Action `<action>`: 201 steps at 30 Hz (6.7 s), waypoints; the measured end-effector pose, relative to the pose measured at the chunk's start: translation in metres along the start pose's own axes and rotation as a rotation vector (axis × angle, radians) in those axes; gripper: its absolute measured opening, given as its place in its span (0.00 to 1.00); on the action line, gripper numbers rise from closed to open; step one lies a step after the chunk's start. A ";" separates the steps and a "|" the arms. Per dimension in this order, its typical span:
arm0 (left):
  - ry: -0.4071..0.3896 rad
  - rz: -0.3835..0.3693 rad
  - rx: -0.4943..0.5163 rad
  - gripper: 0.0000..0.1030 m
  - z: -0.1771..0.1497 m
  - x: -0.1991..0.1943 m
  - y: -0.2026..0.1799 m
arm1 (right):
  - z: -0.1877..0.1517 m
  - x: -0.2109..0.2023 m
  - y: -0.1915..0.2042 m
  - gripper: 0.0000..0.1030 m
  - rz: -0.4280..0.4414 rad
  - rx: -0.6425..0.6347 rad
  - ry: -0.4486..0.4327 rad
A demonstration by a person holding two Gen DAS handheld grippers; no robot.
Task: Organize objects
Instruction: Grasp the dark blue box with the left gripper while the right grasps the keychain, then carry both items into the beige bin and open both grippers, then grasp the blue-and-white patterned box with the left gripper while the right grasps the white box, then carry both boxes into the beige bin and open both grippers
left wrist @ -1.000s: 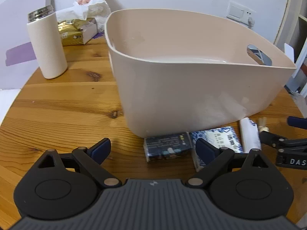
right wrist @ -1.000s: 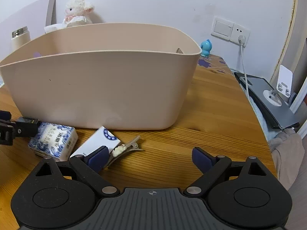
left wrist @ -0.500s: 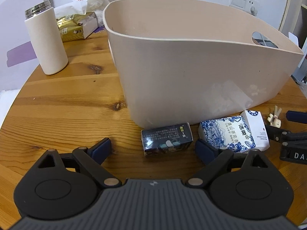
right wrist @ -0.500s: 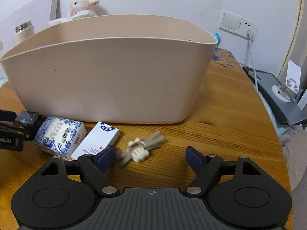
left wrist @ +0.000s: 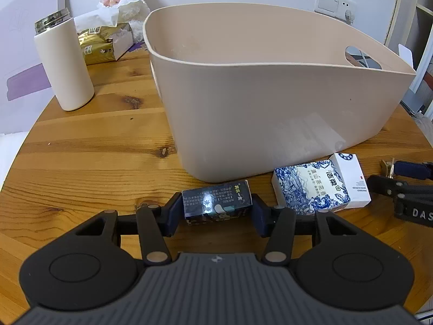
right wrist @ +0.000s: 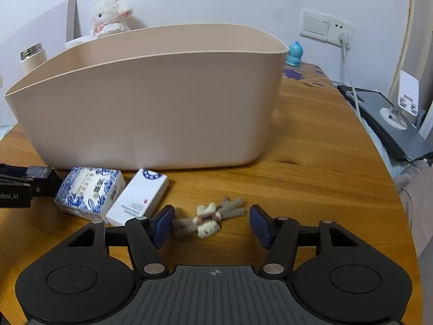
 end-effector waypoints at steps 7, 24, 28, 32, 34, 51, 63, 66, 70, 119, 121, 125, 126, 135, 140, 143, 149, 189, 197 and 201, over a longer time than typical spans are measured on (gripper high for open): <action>-0.002 0.005 -0.009 0.53 -0.001 -0.002 0.000 | -0.005 -0.005 -0.002 0.50 -0.013 0.012 -0.012; -0.019 0.006 -0.053 0.52 -0.005 -0.022 0.005 | -0.008 -0.024 -0.003 0.26 -0.023 0.029 -0.057; -0.065 -0.009 -0.046 0.52 -0.001 -0.042 0.004 | 0.000 -0.045 -0.004 0.26 -0.023 0.027 -0.111; -0.125 -0.022 -0.039 0.52 0.005 -0.067 0.003 | 0.013 -0.069 -0.004 0.26 -0.022 0.015 -0.181; -0.157 -0.023 -0.040 0.52 0.010 -0.080 0.002 | 0.022 -0.079 -0.003 0.26 -0.019 0.008 -0.218; -0.319 0.014 -0.020 0.52 0.089 -0.086 -0.021 | 0.097 -0.075 0.012 0.26 0.007 -0.076 -0.365; -0.165 0.037 0.031 0.52 0.100 -0.007 -0.046 | 0.106 -0.021 0.018 0.26 0.008 -0.097 -0.227; -0.134 0.023 0.007 0.52 0.098 0.001 -0.043 | 0.104 -0.011 0.018 0.26 0.014 -0.103 -0.191; -0.116 0.017 -0.001 0.53 0.099 0.002 -0.041 | 0.104 -0.010 0.018 0.27 0.014 -0.108 -0.186; 0.003 -0.099 -0.002 0.89 0.014 -0.001 -0.058 | 0.006 -0.025 -0.007 0.73 -0.002 -0.045 -0.011; 0.008 -0.109 0.000 0.89 0.015 0.002 -0.061 | 0.004 -0.023 -0.008 0.73 -0.004 -0.041 -0.008; 0.028 -0.110 0.001 0.91 0.014 0.010 -0.064 | 0.002 -0.019 -0.010 0.73 -0.013 -0.045 0.001; 0.028 -0.112 -0.003 0.92 0.013 0.011 -0.062 | 0.001 -0.018 -0.010 0.73 -0.011 -0.042 0.004; 0.037 -0.022 -0.034 0.93 0.006 0.016 -0.028 | 0.002 -0.013 0.003 0.74 0.037 -0.043 0.011; 0.037 0.004 -0.031 0.93 0.001 0.014 -0.012 | 0.002 -0.008 0.017 0.76 0.077 -0.033 0.025; 0.045 0.024 -0.033 0.93 -0.002 0.012 -0.005 | 0.004 -0.006 0.023 0.76 0.094 -0.028 0.026; 0.050 0.024 -0.013 0.93 -0.009 0.005 0.009 | 0.013 -0.008 0.034 0.78 0.116 -0.008 -0.002; -0.007 -0.016 -0.046 0.63 -0.013 -0.024 0.023 | 0.005 -0.028 0.039 0.28 0.018 -0.023 -0.020; -0.097 -0.037 -0.023 0.63 -0.010 -0.068 0.023 | 0.017 -0.076 0.044 0.28 0.023 -0.052 -0.133; -0.153 -0.040 -0.027 0.63 -0.003 -0.089 0.025 | 0.029 -0.099 0.043 0.28 0.023 -0.055 -0.204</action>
Point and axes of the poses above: each gripper's, at about its wrist camera, not at the fingertips, and x roughly the way its jaws point, y to its left, z to its top, the point moved 1 cm from there along x, roughly the way its jaws point, and after that the axes turned 4 degrees about z, right-handed, at the moved point
